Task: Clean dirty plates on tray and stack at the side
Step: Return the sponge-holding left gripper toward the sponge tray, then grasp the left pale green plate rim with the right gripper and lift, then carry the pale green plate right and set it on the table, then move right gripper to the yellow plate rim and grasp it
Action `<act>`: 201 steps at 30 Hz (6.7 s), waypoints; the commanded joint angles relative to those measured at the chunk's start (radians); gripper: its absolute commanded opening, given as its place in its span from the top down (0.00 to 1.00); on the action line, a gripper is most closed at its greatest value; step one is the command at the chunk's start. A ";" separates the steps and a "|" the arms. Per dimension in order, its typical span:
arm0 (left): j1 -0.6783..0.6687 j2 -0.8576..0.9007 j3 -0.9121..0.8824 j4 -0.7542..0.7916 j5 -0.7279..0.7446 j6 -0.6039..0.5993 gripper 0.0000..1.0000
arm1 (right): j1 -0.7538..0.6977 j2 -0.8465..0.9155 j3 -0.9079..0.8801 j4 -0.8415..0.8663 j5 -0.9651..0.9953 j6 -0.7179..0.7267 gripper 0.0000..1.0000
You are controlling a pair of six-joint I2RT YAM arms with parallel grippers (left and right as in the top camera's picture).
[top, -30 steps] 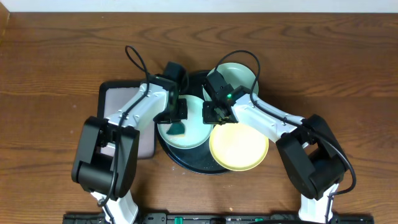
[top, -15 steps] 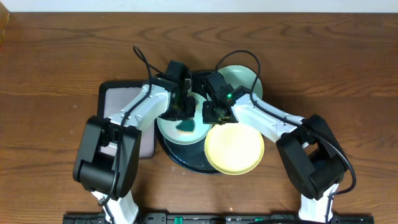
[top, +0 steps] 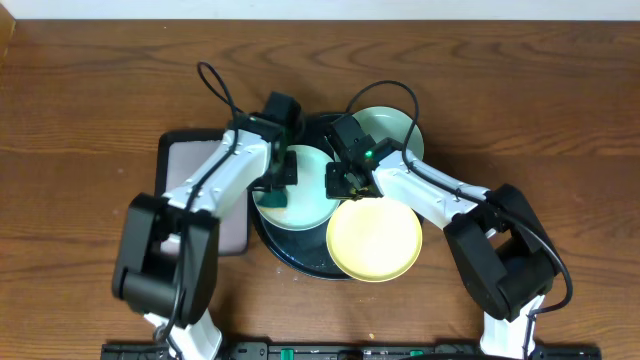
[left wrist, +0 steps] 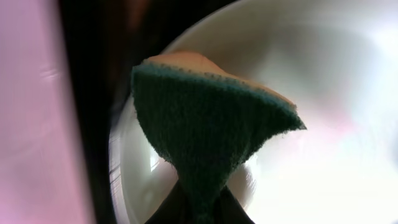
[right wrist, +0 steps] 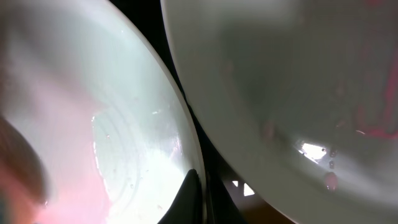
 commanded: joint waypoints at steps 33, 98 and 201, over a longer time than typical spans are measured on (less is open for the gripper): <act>0.327 -0.333 0.148 -0.263 -0.035 0.018 0.93 | 0.135 -0.292 0.021 -0.094 0.440 -0.263 0.99; 0.327 -0.332 0.134 -0.264 -0.035 0.017 0.93 | -0.034 -0.480 0.021 -0.083 0.041 -0.288 0.99; 0.327 -0.332 0.134 -0.264 -0.035 0.018 0.92 | -0.234 -0.341 -0.273 -0.214 -0.244 -0.327 0.99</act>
